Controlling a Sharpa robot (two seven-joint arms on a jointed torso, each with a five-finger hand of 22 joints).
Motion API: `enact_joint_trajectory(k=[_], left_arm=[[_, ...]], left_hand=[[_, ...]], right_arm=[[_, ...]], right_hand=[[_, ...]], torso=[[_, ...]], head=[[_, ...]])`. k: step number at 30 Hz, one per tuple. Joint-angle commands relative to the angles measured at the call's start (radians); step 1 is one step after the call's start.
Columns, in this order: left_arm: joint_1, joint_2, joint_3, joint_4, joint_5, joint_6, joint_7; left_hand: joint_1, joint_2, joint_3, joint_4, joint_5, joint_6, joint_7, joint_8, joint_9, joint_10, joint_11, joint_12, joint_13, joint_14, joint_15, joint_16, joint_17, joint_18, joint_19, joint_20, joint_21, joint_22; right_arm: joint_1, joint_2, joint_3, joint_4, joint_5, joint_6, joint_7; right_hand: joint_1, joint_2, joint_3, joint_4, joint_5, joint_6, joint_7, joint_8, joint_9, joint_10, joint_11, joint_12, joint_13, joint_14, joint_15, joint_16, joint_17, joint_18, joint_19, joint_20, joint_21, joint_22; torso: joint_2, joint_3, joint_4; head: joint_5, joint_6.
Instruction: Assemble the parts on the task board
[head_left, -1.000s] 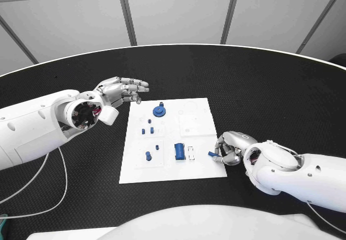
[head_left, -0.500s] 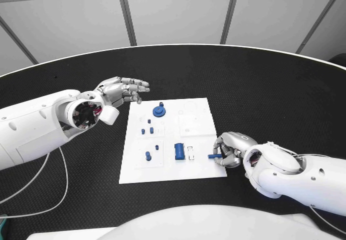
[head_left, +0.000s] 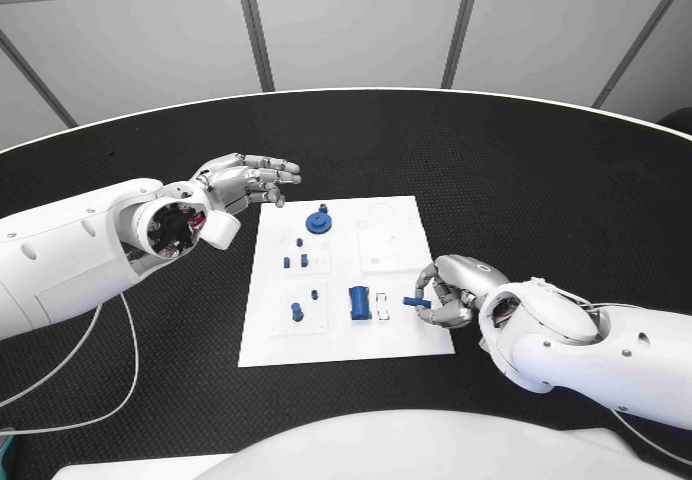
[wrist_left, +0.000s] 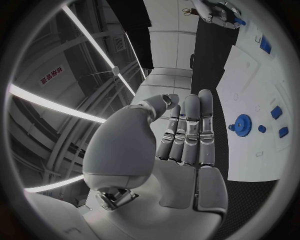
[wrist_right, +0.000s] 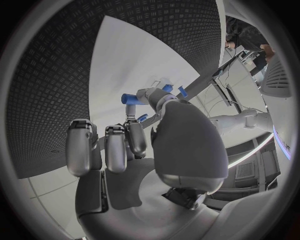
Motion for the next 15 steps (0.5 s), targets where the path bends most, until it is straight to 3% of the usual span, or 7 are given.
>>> enact_joint_trajectory(k=[1, 10, 15], left_arm=[[0.000, 0.002, 0.000, 0.000, 0.000, 0.001, 0.000], [0.000, 0.001, 0.000, 0.002, 0.000, -0.001, -0.001], [0.000, 0.001, 0.000, 0.004, 0.000, -0.001, -0.002]], left_hand=[[-0.001, 0.011, -0.006, 0.002, 0.004, -0.004, 0.005, -0.005, -0.001, -0.008, -0.001, 0.004, -0.002, -0.004, 0.002, 0.002, -0.002, 0.018, -0.005, 0.003, 0.007, 0.000], [-0.001, 0.011, -0.006, 0.002, 0.004, -0.004, 0.005, -0.005, -0.001, -0.008, -0.001, 0.004, -0.002, -0.004, 0.002, 0.002, -0.002, 0.018, -0.005, 0.003, 0.007, 0.000], [-0.001, 0.011, -0.006, 0.002, 0.004, -0.004, 0.005, -0.005, -0.001, -0.008, -0.001, 0.004, -0.002, -0.004, 0.002, 0.002, -0.002, 0.018, -0.005, 0.003, 0.007, 0.000]], right_arm=[[0.007, 0.023, 0.004, -0.011, 0.001, -0.005, 0.003], [0.013, 0.088, 0.008, -0.054, 0.014, -0.024, 0.019], [0.013, 0.120, 0.009, -0.085, 0.038, -0.010, 0.023]], right_hand=[[-0.015, 0.000, 0.002, 0.006, 0.001, 0.008, -0.014, 0.052, 0.037, 0.016, -0.008, 0.003, 0.139, 0.094, -0.007, 0.006, 0.210, -0.010, 0.085, -0.008, 0.005, 0.235], [-0.026, -0.002, 0.001, 0.009, -0.002, 0.008, -0.017, 0.054, 0.039, 0.018, -0.010, 0.006, 0.141, 0.095, -0.009, 0.007, 0.212, -0.010, 0.086, -0.009, 0.005, 0.235], [-0.031, -0.001, 0.001, 0.011, -0.005, 0.008, -0.018, 0.056, 0.040, 0.018, -0.011, 0.006, 0.141, 0.095, -0.010, 0.007, 0.212, -0.010, 0.086, -0.010, 0.005, 0.235]], torso=[[0.001, -0.0003, 0.0017], [0.003, 0.0019, 0.0008], [0.003, 0.0006, 0.0010]], head=[[-0.001, 0.000], [0.005, 0.000], [0.005, 0.000]])
